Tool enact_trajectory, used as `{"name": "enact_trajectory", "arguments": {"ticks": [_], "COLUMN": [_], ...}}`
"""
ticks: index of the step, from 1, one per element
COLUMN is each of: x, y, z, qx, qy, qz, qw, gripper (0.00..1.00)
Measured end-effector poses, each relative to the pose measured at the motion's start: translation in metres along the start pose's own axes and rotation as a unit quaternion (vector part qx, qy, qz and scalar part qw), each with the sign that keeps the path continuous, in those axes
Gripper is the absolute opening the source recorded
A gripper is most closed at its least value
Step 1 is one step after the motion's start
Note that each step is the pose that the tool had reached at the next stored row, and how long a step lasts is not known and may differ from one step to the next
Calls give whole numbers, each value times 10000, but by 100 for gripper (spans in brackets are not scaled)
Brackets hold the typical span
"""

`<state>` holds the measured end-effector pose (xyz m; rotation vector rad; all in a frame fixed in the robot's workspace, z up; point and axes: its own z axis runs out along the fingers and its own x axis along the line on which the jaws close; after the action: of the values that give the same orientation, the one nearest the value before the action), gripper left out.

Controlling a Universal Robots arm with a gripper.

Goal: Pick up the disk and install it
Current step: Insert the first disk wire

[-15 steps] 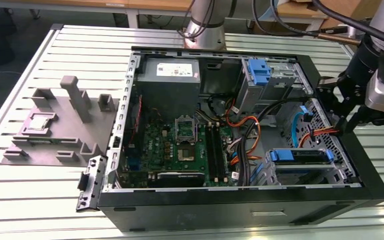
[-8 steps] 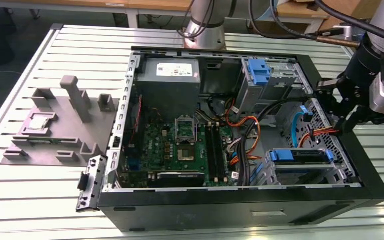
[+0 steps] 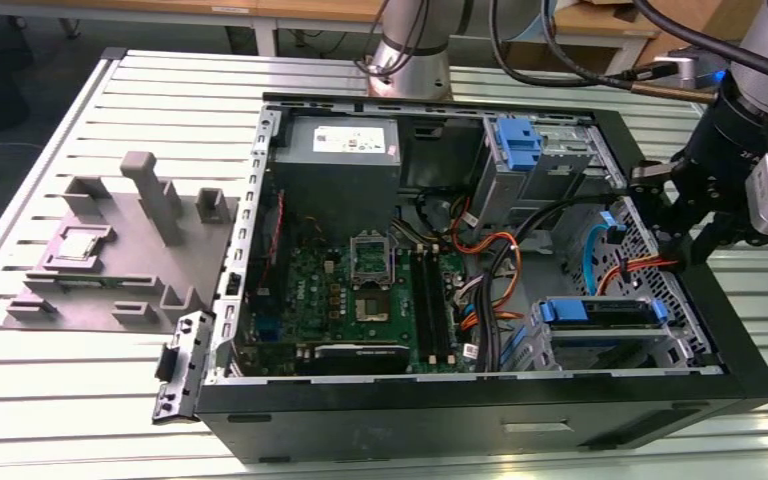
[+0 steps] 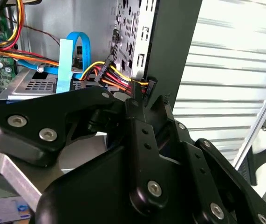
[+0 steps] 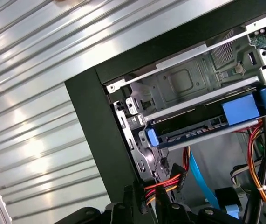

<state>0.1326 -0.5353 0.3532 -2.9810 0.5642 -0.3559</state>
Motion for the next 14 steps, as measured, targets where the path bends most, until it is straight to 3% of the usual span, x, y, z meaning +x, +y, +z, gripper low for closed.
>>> {"name": "enact_trajectory", "arguments": {"ticks": [2, 5, 9, 14], "x": [1, 1, -5, -5], "y": [-1, 1, 4, 4], "z": [12, 34, 61, 57], "qx": [-2, -24, -5, -4], "qy": [9, 59, 128, 129], "qz": [-72, -103, -110, -110], "qw": [10000, 9999, 9999, 9999], "gripper": [33, 33, 33, 17]}}
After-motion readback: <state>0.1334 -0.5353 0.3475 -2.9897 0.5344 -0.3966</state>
